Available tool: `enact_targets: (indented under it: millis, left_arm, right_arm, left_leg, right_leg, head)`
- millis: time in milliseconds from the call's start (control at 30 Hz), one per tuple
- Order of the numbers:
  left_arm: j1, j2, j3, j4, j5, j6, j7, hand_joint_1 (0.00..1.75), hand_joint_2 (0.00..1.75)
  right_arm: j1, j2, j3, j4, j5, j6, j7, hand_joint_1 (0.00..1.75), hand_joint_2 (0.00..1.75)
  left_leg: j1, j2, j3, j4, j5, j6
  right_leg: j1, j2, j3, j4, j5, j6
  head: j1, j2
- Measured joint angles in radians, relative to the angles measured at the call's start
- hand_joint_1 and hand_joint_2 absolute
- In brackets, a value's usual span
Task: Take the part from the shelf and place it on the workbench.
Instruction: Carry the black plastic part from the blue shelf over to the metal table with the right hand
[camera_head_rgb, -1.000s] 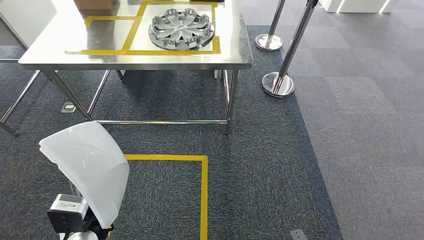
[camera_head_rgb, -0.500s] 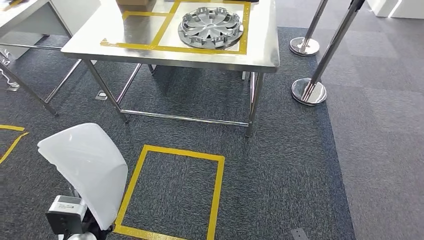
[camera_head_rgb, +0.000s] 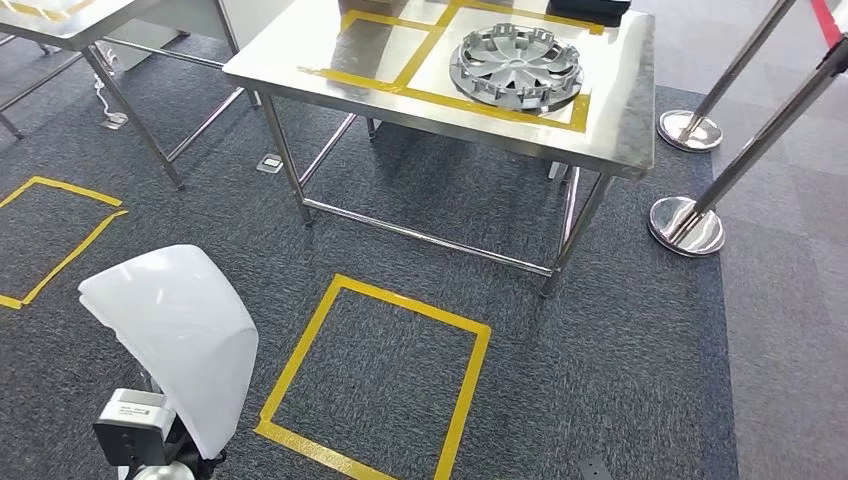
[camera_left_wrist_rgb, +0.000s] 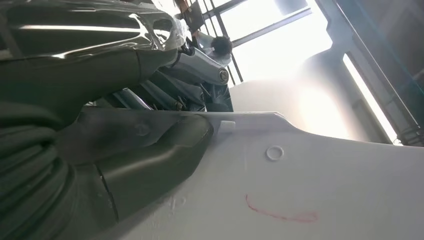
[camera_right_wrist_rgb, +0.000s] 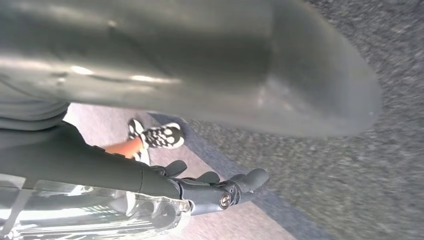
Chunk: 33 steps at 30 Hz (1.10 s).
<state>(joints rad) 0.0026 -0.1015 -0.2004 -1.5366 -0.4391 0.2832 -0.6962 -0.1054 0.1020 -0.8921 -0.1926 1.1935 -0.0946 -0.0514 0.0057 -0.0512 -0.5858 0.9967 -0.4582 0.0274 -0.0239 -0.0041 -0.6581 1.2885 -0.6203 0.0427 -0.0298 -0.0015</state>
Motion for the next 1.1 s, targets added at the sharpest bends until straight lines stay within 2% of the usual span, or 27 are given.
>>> enact_targets:
  millis: [33,100,133,167,300,367,467,600,667,733,767,833,900,933,967,1000,1033,1067,1100]
  left_arm:
    - [0.001,0.000,0.000,0.000,0.000,0.000,0.000,1.75,1.75]
    - [0.001,-0.001,0.000,0.000,-0.001,0.000,0.000,1.75,1.75]
    - [0.002,-0.001,0.000,0.000,-0.002,0.000,0.001,1.75,1.75]
    - [0.004,-0.001,0.001,-0.001,-0.003,0.000,0.001,1.75,1.75]
    - [0.009,0.000,0.000,-0.002,-0.011,0.000,0.006,1.75,1.75]
    - [0.009,0.001,0.000,-0.002,-0.012,-0.001,0.010,1.75,1.75]
    - [0.009,0.001,0.000,-0.002,-0.014,-0.001,0.014,1.75,1.75]
    - [0.009,0.001,0.000,-0.002,-0.016,-0.001,0.016,1.75,1.75]
    - [0.009,0.001,0.000,-0.003,-0.020,-0.002,0.020,1.75,1.75]
    - [0.011,0.001,0.001,-0.004,-0.026,-0.004,0.024,1.75,1.75]
    - [0.011,0.001,0.001,-0.004,-0.027,-0.005,0.025,1.75,1.75]
    - [0.013,0.000,0.001,-0.005,-0.030,-0.006,0.027,1.75,1.75]
    - [0.015,-0.001,0.000,-0.005,-0.031,-0.007,0.029,1.75,1.75]
    - [0.016,-0.001,0.000,-0.005,-0.032,-0.008,0.029,1.75,1.75]
    - [0.017,-0.001,0.000,-0.004,-0.032,-0.008,0.030,1.75,1.75]
    - [0.017,0.000,0.001,-0.003,-0.033,-0.008,0.030,1.75,1.75]
    - [0.017,0.000,0.001,-0.003,-0.033,-0.008,0.031,1.75,1.75]
    - [0.016,0.000,0.001,-0.002,-0.034,-0.008,0.031,1.75,1.75]
    - [0.016,0.000,0.001,-0.002,-0.034,-0.007,0.032,1.75,1.75]
  right_arm:
    - [0.000,0.000,0.000,0.000,-0.001,-0.002,-0.002,0.00,0.00]
    - [-0.002,-0.001,0.000,0.000,-0.007,-0.013,-0.012,0.00,0.00]
    - [-0.004,-0.001,0.000,0.000,-0.012,-0.021,-0.018,0.00,0.00]
    - [-0.006,0.000,-0.001,0.000,-0.018,-0.028,-0.023,0.00,0.00]
    - [-0.005,0.003,-0.005,0.000,-0.028,-0.042,-0.030,0.00,0.00]
    - [-0.005,0.003,-0.007,0.000,-0.029,-0.046,-0.032,0.00,0.00]
    - [-0.005,0.003,-0.009,0.000,-0.029,-0.050,-0.033,0.00,0.00]
    - [-0.005,0.005,-0.010,0.000,-0.029,-0.051,-0.033,0.00,0.00]
    - [-0.004,0.007,-0.010,0.001,-0.029,-0.051,-0.033,0.00,0.00]
    - [-0.004,0.008,-0.010,0.001,-0.028,-0.051,-0.033,0.00,0.00]
    - [-0.005,0.009,-0.010,0.001,-0.028,-0.051,-0.033,0.00,0.00]
    - [-0.009,0.010,-0.010,0.001,-0.027,-0.051,-0.033,0.00,0.00]
    - [-0.008,0.009,-0.010,0.000,-0.028,-0.051,-0.032,0.00,0.00]
    - [-0.006,0.008,-0.011,0.000,-0.028,-0.051,-0.032,0.00,0.00]
    - [-0.003,0.008,-0.011,0.000,-0.028,-0.051,-0.032,0.00,0.00]
    - [0.000,0.008,-0.012,0.000,-0.029,-0.051,-0.032,0.00,0.00]
    - [0.001,0.008,-0.012,0.000,-0.029,-0.051,-0.032,0.00,0.00]
    - [0.003,0.009,-0.012,0.002,-0.028,-0.051,-0.032,0.00,0.00]
    - [0.005,0.010,-0.012,0.002,-0.028,-0.051,-0.032,0.00,0.00]
  left_leg:
    - [0.001,-0.012,0.001,0.002,-0.001,-0.001]
    - [0.002,-0.034,0.000,0.009,-0.005,-0.009]
    - [0.001,-0.041,-0.003,0.013,-0.006,-0.014]
    - [-0.001,-0.046,-0.007,0.016,-0.008,-0.016]
    - [-0.002,-0.044,-0.006,0.012,-0.005,-0.004]
    - [-0.002,-0.040,-0.002,0.007,-0.005,-0.004]
    - [-0.002,-0.037,0.000,0.004,-0.004,-0.006]
    - [-0.001,-0.036,-0.001,0.005,-0.009,-0.020]
    - [-0.004,-0.035,-0.001,-0.001,-0.014,-0.012]
    - [-0.004,-0.033,0.018,-0.022,-0.018,0.000]
    - [-0.002,-0.032,0.030,-0.031,-0.021,0.005]
    - [0.001,-0.025,0.049,-0.039,-0.026,0.009]
    - [0.003,-0.020,0.056,-0.038,-0.034,0.009]
    - [0.005,-0.019,0.063,-0.037,-0.038,0.006]
    - [0.008,-0.019,0.070,-0.036,-0.045,0.001]
    - [0.013,-0.020,0.080,-0.034,-0.052,-0.007]
    - [0.018,-0.021,0.090,-0.029,-0.063,-0.016]
    - [0.022,-0.023,0.097,-0.021,-0.075,-0.027]
    - [0.023,-0.025,0.099,-0.012,-0.087,-0.038]
  right_leg:
    - [-0.001,0.003,0.019,-0.052,0.036,-0.001]
    - [-0.005,0.018,0.075,-0.191,0.101,-0.001]
    - [-0.006,0.025,0.092,-0.235,0.116,-0.004]
    - [-0.007,0.030,0.098,-0.257,0.120,-0.006]
    - [-0.004,0.037,0.097,-0.260,0.122,-0.014]
    - [-0.002,0.039,0.097,-0.260,0.122,-0.018]
    - [0.000,0.040,0.098,-0.260,0.120,-0.023]
    - [-0.003,0.040,0.098,-0.262,0.119,-0.023]
    - [-0.007,0.041,0.105,-0.261,0.130,-0.016]
    - [-0.006,0.035,0.108,-0.244,0.142,-0.007]
    - [-0.005,0.030,0.102,-0.225,0.139,-0.002]
    - [-0.004,0.019,0.061,-0.147,0.094,0.002]
    - [-0.007,0.018,-0.007,-0.034,0.038,0.008]
    - [-0.009,0.018,-0.030,-0.002,0.029,0.013]
    - [-0.013,0.017,-0.036,-0.005,0.042,0.019]
    - [-0.019,0.017,-0.022,-0.047,0.074,0.027]
    - [-0.027,0.018,0.002,-0.112,0.115,0.036]
    - [-0.031,0.022,0.025,-0.170,0.137,0.045]
    - [-0.032,0.026,0.043,-0.211,0.144,0.042]
  head:
    - [0.000,0.000]
    - [0.003,0.000]
    - [0.004,0.000]
    - [0.006,0.000]
    - [0.005,0.000]
    - [0.005,0.000]
    - [0.005,0.000]
    - [0.005,0.000]
    - [0.005,0.000]
    - [0.006,0.000]
    - [0.008,0.000]
    - [0.013,0.000]
    - [0.016,0.000]
    - [0.016,0.000]
    - [0.017,0.000]
    - [0.017,0.000]
    - [0.018,0.000]
    - [0.020,0.000]
    - [0.023,0.000]
